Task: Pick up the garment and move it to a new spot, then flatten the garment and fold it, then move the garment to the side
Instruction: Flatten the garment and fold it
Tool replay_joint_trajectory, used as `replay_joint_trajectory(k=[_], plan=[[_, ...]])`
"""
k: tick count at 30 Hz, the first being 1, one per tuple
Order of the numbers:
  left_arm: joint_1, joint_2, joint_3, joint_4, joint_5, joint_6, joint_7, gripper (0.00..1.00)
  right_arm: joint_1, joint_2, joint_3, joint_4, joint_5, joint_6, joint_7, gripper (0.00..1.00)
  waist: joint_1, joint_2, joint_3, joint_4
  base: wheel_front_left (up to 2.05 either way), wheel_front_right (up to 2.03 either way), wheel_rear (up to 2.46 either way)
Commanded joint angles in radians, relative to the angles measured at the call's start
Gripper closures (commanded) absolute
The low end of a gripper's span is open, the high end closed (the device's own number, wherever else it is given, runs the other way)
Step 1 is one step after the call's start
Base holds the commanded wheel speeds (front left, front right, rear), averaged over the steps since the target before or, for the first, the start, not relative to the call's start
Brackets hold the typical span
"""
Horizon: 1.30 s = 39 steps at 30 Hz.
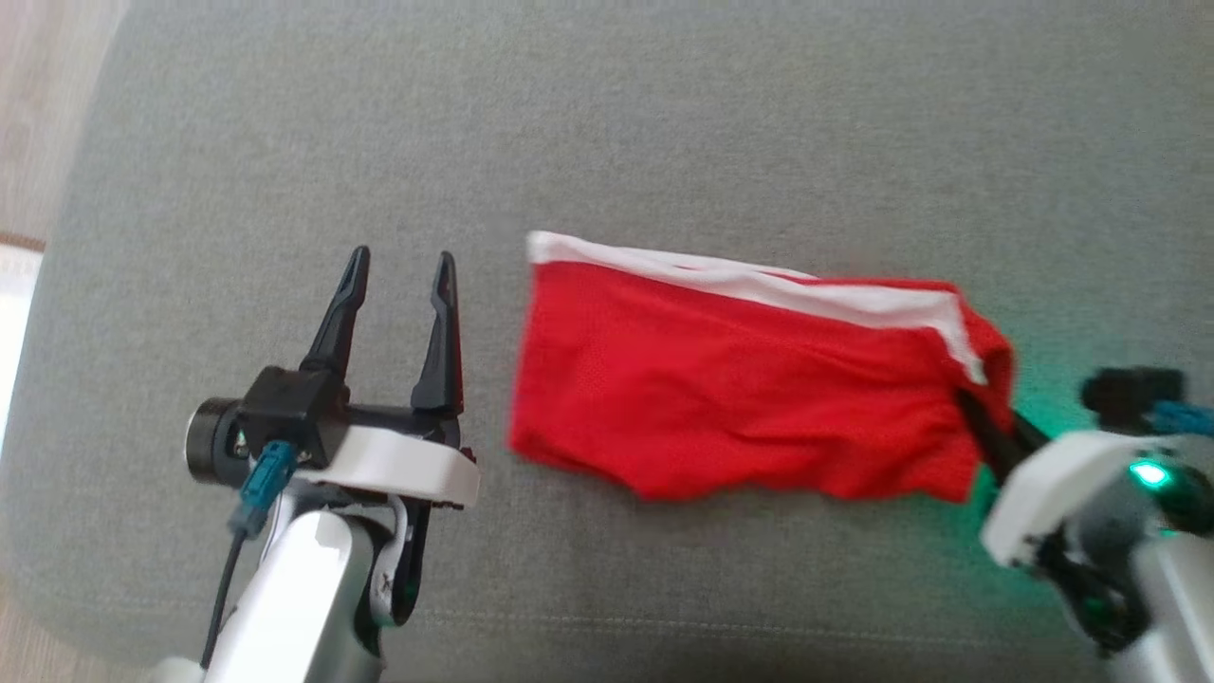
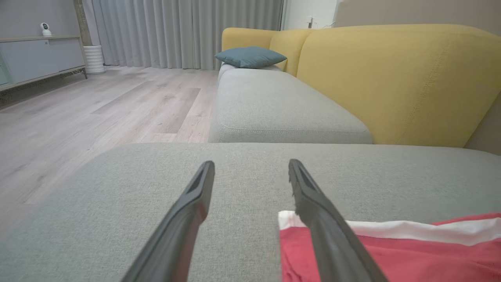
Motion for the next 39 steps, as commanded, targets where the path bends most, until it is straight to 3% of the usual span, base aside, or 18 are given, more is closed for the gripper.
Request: replay_joint_trajectory(k=[1,6,9,13,15,21,24,28,39], plan=[[-0.013,0.018,0.036,-0.033,0.004,0.009,-0.008,0.00,0.008,-0.035,-0.002,-0.042,0.012,0.007,0.007,1.00,-0.0001,0.0000,-0.012,-0.009,0.00,0.00,0.00],[0.004,0.028,0.037,-0.040,0.000,0.015,-0.001,0.00,0.036,-0.091,-0.031,-0.120,0.064,0.007,0.070,1.00,-0.0001,0.0000,-0.040,-0.028,0.00,0.00,0.00],[0.015,0.034,0.034,-0.045,0.000,0.018,0.005,0.00,0.038,-0.090,-0.030,-0.193,0.168,0.007,0.153,1.00,-0.0001,0.0000,-0.056,-0.036,0.00,0.00,0.00],[0.025,0.037,0.026,-0.053,-0.001,0.019,0.016,0.00,0.032,-0.035,-0.051,-0.283,0.373,0.007,0.310,1.00,-0.0001,0.0000,-0.072,-0.036,0.00,0.00,0.00],[0.027,0.038,0.019,-0.058,-0.002,0.018,0.022,0.00,0.014,0.033,-0.067,-0.305,0.499,0.007,0.422,1.00,-0.0001,0.0000,-0.076,-0.028,0.00,0.00,0.00],[0.023,0.036,0.009,-0.065,-0.001,0.019,0.027,0.00,-0.052,0.151,-0.059,-0.247,0.577,0.007,0.496,1.00,-0.0001,0.0000,-0.065,0.001,0.00,0.00,0.00],[0.017,0.032,0.004,-0.067,-0.003,0.018,0.027,0.00,-0.098,0.190,-0.026,-0.173,0.581,0.007,0.474,1.00,-0.0001,0.0000,-0.050,0.022,0.00,0.00,0.00],[0.007,0.027,-0.001,-0.064,-0.004,0.017,0.024,0.00,-0.172,0.207,0.029,-0.057,0.557,0.007,0.354,1.00,-0.0001,0.0000,-0.030,0.045,0.00,0.00,0.00],[-0.018,0.012,-0.011,-0.039,-0.011,0.011,0.008,0.00,-0.329,0.209,0.368,0.191,0.659,0.007,0.017,1.00,-0.0001,0.0000,0.000,0.068,0.00,0.00,0.00]])
